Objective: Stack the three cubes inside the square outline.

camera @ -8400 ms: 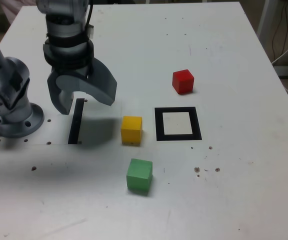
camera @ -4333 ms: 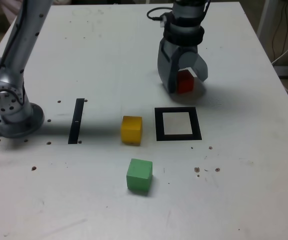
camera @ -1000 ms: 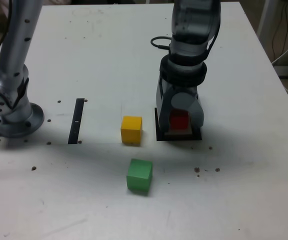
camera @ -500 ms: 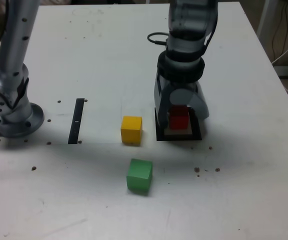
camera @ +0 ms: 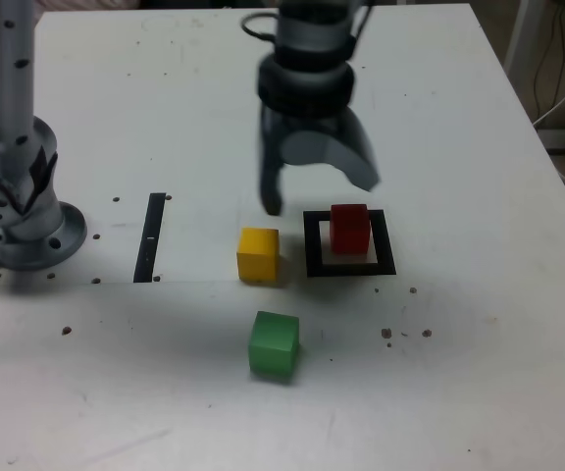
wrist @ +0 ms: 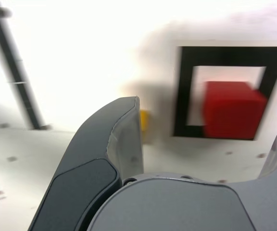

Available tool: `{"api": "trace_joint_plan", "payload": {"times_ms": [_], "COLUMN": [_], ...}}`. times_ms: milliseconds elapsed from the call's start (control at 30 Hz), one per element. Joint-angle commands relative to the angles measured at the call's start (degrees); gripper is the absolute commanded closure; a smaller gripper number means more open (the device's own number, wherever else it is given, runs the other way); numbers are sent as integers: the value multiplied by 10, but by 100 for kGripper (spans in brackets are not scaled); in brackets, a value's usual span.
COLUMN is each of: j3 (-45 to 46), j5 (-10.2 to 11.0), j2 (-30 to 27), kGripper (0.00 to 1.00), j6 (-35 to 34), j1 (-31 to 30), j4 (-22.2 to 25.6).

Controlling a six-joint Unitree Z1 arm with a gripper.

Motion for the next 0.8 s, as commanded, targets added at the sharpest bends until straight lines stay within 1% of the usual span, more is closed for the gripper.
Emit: {"api": "trace_joint_plan", "payload": {"times_ms": [0,133,333,600,767], "j3": [2,10,41,88,105], "j5": [-1,-6,-20,-30,-33], "j2": [-18,-36,-56,-74,-70], "kGripper": [1,1,1,1,1], "j6": [8,29,48,50,50], "j1": [-5,-14,-38,-61,-67], "j4": [20,39,43,18,5]}}
